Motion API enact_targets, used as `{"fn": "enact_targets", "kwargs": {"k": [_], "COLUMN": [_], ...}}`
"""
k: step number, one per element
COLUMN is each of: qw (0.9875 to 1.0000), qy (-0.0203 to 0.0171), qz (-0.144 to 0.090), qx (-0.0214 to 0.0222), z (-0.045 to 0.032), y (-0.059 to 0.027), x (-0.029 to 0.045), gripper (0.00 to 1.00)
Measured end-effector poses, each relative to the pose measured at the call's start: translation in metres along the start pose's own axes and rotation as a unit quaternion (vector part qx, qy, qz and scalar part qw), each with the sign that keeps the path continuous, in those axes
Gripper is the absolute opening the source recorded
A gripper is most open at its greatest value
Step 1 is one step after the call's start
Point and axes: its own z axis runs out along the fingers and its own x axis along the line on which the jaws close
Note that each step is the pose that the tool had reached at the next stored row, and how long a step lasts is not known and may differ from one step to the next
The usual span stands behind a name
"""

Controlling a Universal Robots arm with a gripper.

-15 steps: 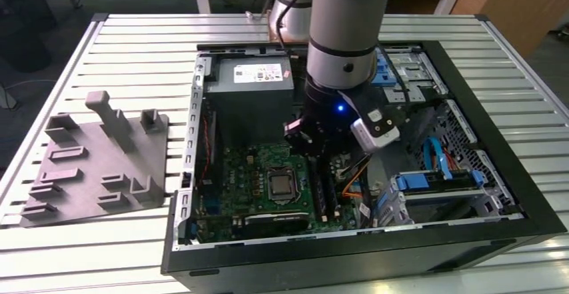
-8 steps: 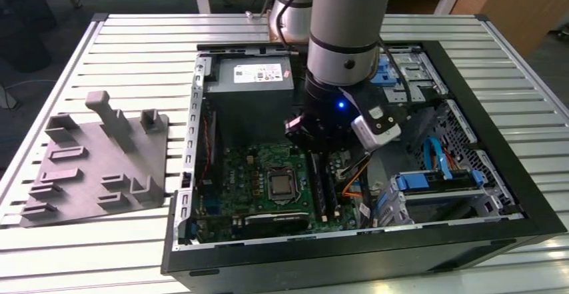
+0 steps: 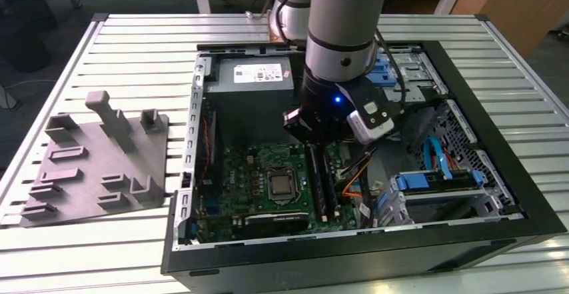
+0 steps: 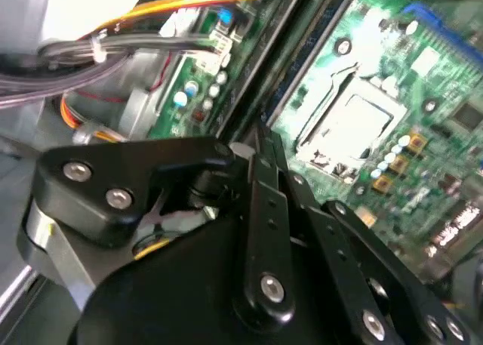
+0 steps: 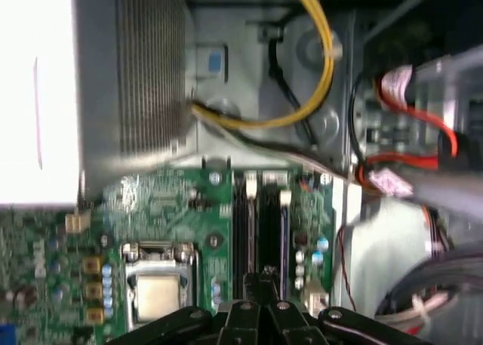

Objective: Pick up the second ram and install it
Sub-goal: 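Insert the second ram into the second slot, then press down the second ram until it locks into place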

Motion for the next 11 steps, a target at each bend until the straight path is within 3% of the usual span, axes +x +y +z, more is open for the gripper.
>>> {"fn": "enact_targets", "kwargs": {"k": [2,11], "qw": [1.0000,1.0000], "qy": [0.0000,0.0000], "qz": [0.000,0.000], "qx": [0.0000,-0.0001], "z": [0.0005,-0.0003], "y": [0.0043,0.0039], "x": [0.0003,0.0011], "gripper": [0.10,0.10]}}
